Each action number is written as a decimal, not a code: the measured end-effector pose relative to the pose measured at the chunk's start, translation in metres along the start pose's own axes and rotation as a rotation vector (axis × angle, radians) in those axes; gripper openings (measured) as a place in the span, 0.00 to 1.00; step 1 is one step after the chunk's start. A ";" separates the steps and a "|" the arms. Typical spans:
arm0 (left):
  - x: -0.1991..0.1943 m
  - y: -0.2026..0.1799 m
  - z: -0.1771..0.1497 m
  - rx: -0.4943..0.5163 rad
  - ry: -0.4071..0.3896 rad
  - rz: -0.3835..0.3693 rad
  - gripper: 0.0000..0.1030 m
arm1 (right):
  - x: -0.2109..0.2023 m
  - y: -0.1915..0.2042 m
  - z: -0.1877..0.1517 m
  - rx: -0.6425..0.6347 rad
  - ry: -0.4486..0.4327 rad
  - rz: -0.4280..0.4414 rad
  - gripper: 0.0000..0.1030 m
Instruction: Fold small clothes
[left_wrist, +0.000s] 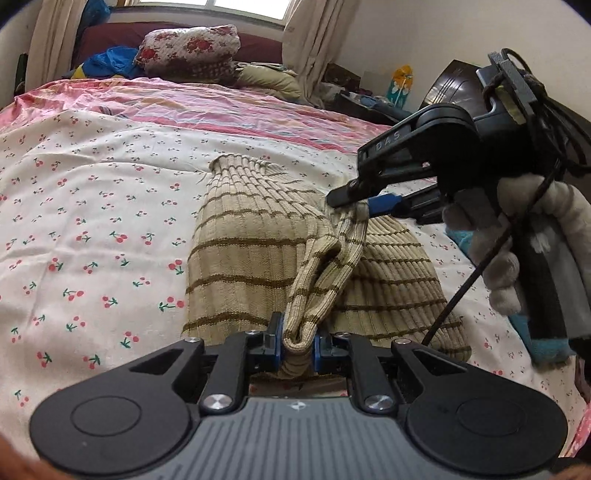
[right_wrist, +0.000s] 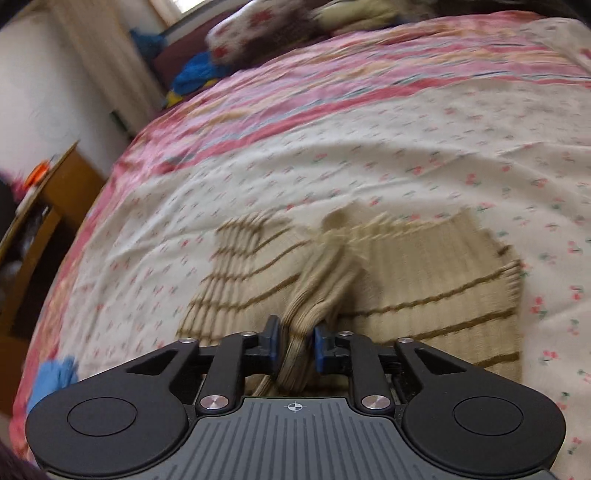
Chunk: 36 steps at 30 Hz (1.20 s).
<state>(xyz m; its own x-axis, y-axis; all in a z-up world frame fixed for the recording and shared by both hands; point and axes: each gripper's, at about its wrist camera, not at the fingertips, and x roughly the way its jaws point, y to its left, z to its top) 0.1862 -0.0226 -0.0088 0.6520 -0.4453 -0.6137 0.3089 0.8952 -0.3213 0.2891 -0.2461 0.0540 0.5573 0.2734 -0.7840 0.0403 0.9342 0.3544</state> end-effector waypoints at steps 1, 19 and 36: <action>0.000 -0.001 0.000 0.002 -0.001 -0.003 0.20 | -0.004 -0.001 0.001 0.001 -0.023 -0.022 0.25; 0.007 0.006 0.001 -0.012 0.014 -0.011 0.20 | 0.025 0.012 -0.002 0.025 0.024 0.002 0.32; 0.009 0.004 -0.008 0.035 0.034 -0.007 0.20 | -0.022 -0.047 -0.027 0.228 -0.105 0.068 0.13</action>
<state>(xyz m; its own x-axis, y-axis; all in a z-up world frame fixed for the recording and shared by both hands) 0.1882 -0.0234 -0.0211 0.6259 -0.4514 -0.6360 0.3379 0.8919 -0.3005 0.2532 -0.2895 0.0408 0.6475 0.2972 -0.7017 0.1796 0.8354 0.5195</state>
